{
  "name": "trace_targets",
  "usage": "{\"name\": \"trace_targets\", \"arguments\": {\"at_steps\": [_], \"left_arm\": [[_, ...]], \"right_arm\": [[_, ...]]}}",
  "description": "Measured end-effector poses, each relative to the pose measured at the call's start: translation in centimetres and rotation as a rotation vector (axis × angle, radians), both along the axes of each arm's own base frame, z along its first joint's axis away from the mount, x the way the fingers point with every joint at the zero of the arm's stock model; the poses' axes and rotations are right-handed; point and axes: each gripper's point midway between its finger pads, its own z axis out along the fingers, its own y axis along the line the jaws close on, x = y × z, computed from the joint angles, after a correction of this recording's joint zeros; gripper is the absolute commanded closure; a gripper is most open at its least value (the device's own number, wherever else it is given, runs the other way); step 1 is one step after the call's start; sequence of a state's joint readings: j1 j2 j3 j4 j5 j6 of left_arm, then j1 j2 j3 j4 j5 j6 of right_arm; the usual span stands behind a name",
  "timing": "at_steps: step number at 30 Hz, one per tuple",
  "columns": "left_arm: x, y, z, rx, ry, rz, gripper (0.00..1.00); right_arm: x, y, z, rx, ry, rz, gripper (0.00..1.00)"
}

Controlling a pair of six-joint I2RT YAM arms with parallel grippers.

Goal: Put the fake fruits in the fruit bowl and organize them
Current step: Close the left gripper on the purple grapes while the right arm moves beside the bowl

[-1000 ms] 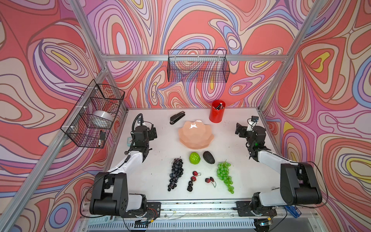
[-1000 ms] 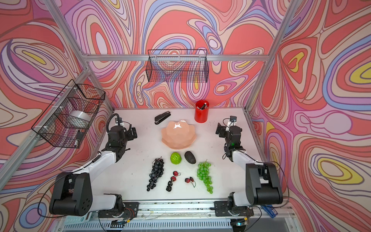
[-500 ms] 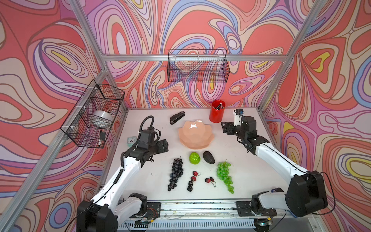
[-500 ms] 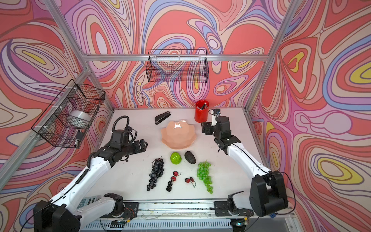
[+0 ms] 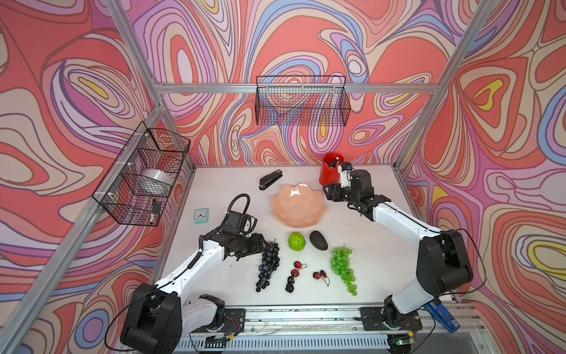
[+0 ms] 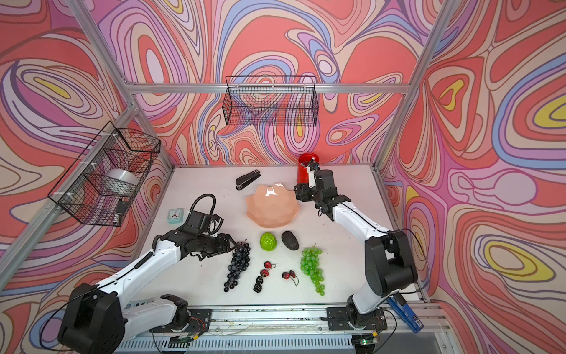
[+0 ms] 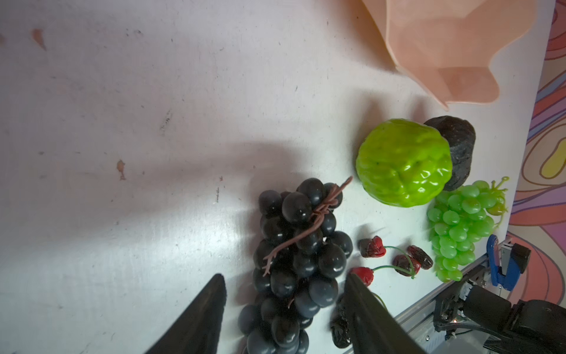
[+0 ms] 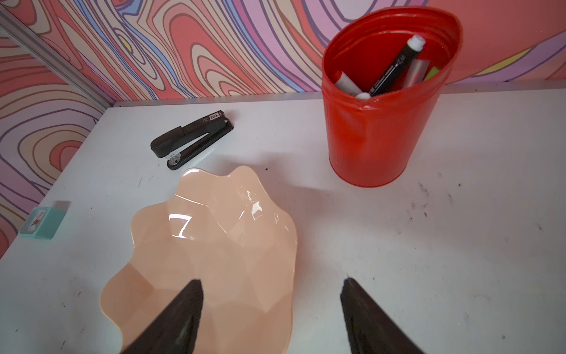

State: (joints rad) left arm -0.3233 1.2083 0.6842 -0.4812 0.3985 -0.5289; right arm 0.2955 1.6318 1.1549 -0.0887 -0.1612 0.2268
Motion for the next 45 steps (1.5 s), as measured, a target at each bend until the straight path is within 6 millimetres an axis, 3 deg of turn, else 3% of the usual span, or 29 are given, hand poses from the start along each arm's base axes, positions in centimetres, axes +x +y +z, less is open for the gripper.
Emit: {"name": "trace_targets", "arguments": {"at_steps": [9,14,25,33,45], "left_arm": [[0.9,-1.1,-1.0,-0.067,-0.020,0.001,0.37],[0.8,-1.6,-1.4,-0.097,-0.010,-0.009,0.40],[1.1,-2.7,-0.8,-0.174,-0.035,-0.023,0.58],[0.7,-3.0,-0.8,-0.193,-0.022,-0.029,0.62],[1.2,-2.5,-1.7,-0.151,-0.031,-0.009,0.57]], "right_arm": [[0.8,1.1,-2.1,0.014,0.046,0.042,0.27],[0.8,1.3,-2.0,0.020,0.045,0.049,0.27],[0.8,1.4,-1.7,0.027,0.037,0.054,0.28],[0.9,1.4,-1.6,0.028,0.030,0.053,0.28],[0.9,1.5,-1.6,0.031,0.029,0.053,0.28]]}}
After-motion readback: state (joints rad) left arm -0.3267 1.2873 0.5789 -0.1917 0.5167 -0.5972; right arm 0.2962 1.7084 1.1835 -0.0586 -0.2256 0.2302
